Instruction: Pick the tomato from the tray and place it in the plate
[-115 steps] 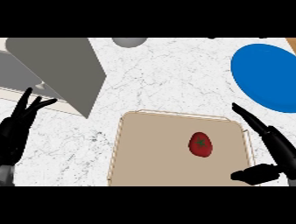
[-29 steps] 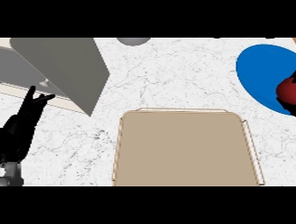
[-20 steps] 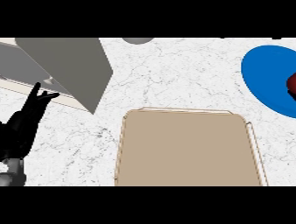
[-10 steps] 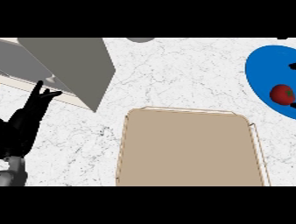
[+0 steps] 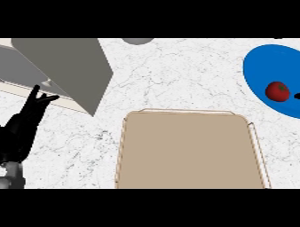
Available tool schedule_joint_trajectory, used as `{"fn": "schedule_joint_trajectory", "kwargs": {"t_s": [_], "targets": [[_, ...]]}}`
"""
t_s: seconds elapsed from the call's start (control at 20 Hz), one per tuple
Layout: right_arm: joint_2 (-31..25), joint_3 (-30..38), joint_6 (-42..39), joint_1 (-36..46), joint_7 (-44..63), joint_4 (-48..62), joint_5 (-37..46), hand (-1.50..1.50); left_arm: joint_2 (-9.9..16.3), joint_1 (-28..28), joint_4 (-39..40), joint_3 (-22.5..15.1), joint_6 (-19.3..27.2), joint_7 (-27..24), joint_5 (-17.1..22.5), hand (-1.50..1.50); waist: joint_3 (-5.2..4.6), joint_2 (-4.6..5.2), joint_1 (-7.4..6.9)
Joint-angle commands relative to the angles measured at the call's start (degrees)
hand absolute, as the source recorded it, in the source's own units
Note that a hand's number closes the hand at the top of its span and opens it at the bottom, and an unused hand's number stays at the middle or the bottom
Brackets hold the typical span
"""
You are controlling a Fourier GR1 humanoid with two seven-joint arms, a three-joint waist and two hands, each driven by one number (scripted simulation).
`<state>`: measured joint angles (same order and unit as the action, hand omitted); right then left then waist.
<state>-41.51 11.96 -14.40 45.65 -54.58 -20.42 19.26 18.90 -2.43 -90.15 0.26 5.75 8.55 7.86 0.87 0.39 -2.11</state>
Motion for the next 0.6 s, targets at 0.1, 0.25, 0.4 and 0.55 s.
{"fn": "schedule_joint_trajectory", "kwargs": {"t_s": [0.1, 0.25, 0.4, 0.55], "targets": [[-2.8, 4.0, -17.3, 5.7, 3.9, 5.4, -6.4, -1.50, -2.1, -3.9, 3.6, -2.0, -0.5, 2.1, 0.0, 0.00, -0.72, 0.72, 1.08], [-3.0, 3.6, -23.9, 4.4, 7.8, 8.2, -7.4, -1.50, -2.3, -1.4, 2.2, -2.5, -1.1, 0.7, -0.2, 0.00, -0.71, 0.70, 1.00], [-4.6, 4.2, -29.9, 3.5, 8.3, 9.1, -9.0, -1.50, -1.2, -3.1, 1.9, -1.5, -0.7, 2.5, -0.5, 0.00, -0.58, 0.83, 1.51], [-6.6, 4.0, -32.0, 3.4, 9.4, 8.8, -9.3, -1.50, -2.4, -2.0, 3.3, -2.4, -1.4, 0.1, -0.8, 0.00, -0.55, 1.27, 1.14]]}}
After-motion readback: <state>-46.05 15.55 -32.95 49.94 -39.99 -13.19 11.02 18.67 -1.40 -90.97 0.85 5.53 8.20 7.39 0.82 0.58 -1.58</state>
